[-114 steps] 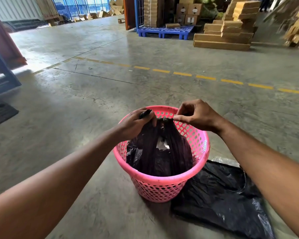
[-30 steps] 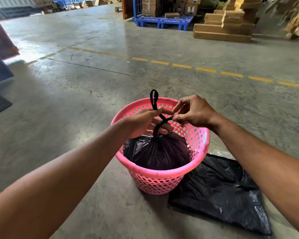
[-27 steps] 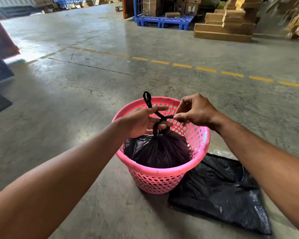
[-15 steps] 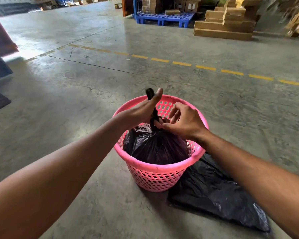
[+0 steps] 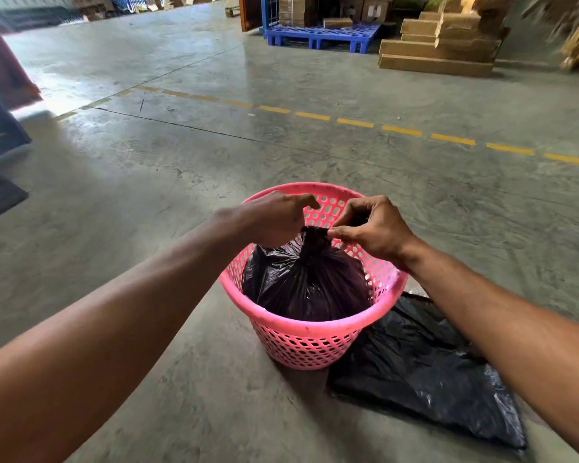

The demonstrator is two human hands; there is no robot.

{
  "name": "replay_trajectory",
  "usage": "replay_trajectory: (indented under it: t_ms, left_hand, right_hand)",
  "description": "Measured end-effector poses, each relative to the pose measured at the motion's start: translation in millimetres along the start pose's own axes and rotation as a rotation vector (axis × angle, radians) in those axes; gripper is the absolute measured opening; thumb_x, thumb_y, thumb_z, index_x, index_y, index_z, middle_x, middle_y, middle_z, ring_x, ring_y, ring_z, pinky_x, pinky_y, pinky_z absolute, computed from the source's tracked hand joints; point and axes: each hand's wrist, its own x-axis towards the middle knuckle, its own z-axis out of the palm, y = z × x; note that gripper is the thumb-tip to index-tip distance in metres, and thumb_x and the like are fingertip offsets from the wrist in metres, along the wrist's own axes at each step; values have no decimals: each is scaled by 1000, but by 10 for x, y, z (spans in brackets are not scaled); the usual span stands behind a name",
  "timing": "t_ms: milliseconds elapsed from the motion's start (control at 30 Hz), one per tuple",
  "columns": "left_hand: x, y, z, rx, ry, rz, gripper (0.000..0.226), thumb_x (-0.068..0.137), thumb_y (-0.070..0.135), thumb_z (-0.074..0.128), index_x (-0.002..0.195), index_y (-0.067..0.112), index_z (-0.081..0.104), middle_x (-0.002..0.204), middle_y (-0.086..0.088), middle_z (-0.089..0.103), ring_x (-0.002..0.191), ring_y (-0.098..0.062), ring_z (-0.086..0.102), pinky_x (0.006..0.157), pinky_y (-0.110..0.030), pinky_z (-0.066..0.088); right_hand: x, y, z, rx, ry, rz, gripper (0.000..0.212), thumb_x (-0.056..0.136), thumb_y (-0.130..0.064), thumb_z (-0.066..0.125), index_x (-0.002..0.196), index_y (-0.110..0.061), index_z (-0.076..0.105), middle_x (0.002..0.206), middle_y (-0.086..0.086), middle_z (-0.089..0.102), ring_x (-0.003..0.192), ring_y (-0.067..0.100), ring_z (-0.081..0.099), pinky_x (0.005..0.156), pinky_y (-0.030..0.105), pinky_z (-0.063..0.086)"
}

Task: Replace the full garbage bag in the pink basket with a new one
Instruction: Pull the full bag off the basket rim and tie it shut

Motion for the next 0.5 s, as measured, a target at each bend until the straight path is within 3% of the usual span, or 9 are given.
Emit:
replay_trajectory:
  t_ms: [100, 200, 267, 333, 400, 500]
  left_hand:
    - [-24, -52, 111, 25, 103, 85, 31, 86, 11, 63, 116, 16, 70, 102, -5, 80, 100, -24, 73, 89, -36, 54]
    - [-37, -159, 204, -126, 132, 64, 20, 80, 28, 80, 96, 21, 69, 75, 7, 75, 71, -5, 67, 72, -28, 50]
    - [-35, -280, 253, -120, 148, 30, 18, 79, 33, 82, 83, 29, 64, 62, 15, 63, 59, 7, 55, 65, -26, 44]
    - [-45, -419, 303, -12, 122, -17, 17, 79, 35, 80, 76, 33, 63, 62, 17, 57, 63, 2, 54, 69, -29, 48]
    - [-81, -502, 350, 111, 54, -85, 9, 79, 38, 76, 78, 33, 68, 72, 15, 65, 77, -12, 64, 77, -33, 54]
    - [-102, -525, 427, 190, 121, -79, 14, 80, 42, 68, 92, 38, 75, 100, 8, 66, 105, -19, 61, 84, -32, 45]
  right_hand:
    - [-14, 12, -47, -108, -36, 6, 10, 72, -1, 83, 75, -3, 73, 67, 10, 75, 57, 19, 69, 61, 35, 57]
    - [-37, 15, -16, -234, -72, -33, 11, 72, -2, 79, 74, -11, 76, 57, -4, 70, 50, 6, 65, 53, 18, 49]
    - [-68, 51, -26, -382, -72, -81, 11, 71, -2, 75, 71, -13, 76, 58, -5, 69, 52, 4, 60, 55, 16, 45]
    - [-106, 123, -52, -547, -92, -95, 13, 70, -4, 70, 68, -16, 75, 59, -6, 63, 57, 8, 56, 60, 20, 42]
    - [-143, 186, -54, -678, -146, -83, 13, 71, -7, 67, 69, -18, 75, 60, -12, 57, 65, 12, 55, 68, 22, 42]
    - [-150, 173, -96, -728, -126, -147, 12, 72, -24, 66, 79, -24, 75, 80, -9, 61, 81, 15, 60, 78, 32, 52]
